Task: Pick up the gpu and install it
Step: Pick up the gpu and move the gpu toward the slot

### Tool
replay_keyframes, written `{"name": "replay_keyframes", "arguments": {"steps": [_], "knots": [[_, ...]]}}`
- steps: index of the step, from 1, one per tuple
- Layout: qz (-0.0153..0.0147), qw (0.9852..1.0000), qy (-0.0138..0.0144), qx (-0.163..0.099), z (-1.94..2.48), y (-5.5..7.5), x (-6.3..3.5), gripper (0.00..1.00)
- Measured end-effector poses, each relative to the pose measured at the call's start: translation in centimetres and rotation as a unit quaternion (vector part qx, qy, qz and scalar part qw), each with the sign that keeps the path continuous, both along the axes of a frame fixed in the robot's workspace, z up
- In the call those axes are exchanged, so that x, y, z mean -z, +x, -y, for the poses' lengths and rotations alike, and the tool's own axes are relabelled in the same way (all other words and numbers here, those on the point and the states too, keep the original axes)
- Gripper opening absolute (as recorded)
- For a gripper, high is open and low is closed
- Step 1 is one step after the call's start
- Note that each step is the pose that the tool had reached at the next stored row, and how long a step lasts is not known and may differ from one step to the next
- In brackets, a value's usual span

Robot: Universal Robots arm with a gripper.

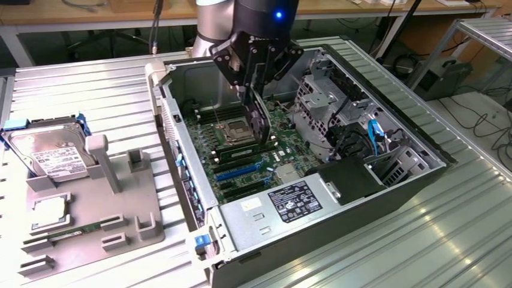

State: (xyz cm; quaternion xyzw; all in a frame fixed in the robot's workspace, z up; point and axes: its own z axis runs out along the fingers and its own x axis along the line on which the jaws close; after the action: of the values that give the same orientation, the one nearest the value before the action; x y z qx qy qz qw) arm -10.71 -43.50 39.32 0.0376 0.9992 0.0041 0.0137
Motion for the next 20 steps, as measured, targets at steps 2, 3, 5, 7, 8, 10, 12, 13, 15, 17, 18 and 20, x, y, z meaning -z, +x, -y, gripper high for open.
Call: {"name": "replay_keyframes", "arguments": {"steps": [2,3,5,7,8,10,12,13,15,17,18,20], "knots": [[0.0,1.0,-0.0001,0.0,0.0,0.08,0.08,0.26],[0.0,1.0,-0.0002,0.0,-0.01,0.14,0.12,0.26],[0.0,1.0,-0.0002,0.0,-0.01,0.23,0.18,0.26],[0.0,1.0,-0.0002,0.0,-0.01,0.3,0.26,0.26],[0.0,1.0,-0.0002,0.0,-0.02,0.34,0.3,0.26],[0.0,1.0,-0.0003,0.0,-0.02,0.41,0.38,0.26],[0.0,1.0,-0.0003,0.0,-0.02,0.47,0.46,0.26],[0.0,1.0,-0.0003,0.0,-0.02,0.49,0.5,0.26],[0.0,1.0,-0.0003,0.0,-0.02,0.52,0.57,0.26],[0.0,1.0,-0.0003,0.0,-0.02,0.56,0.65,0.26],[0.0,1.0,-0.0003,0.0,-0.02,0.57,0.69,0.26],[0.0,1.0,-0.0003,0.0,-0.02,0.6,0.77,0.26]]}}
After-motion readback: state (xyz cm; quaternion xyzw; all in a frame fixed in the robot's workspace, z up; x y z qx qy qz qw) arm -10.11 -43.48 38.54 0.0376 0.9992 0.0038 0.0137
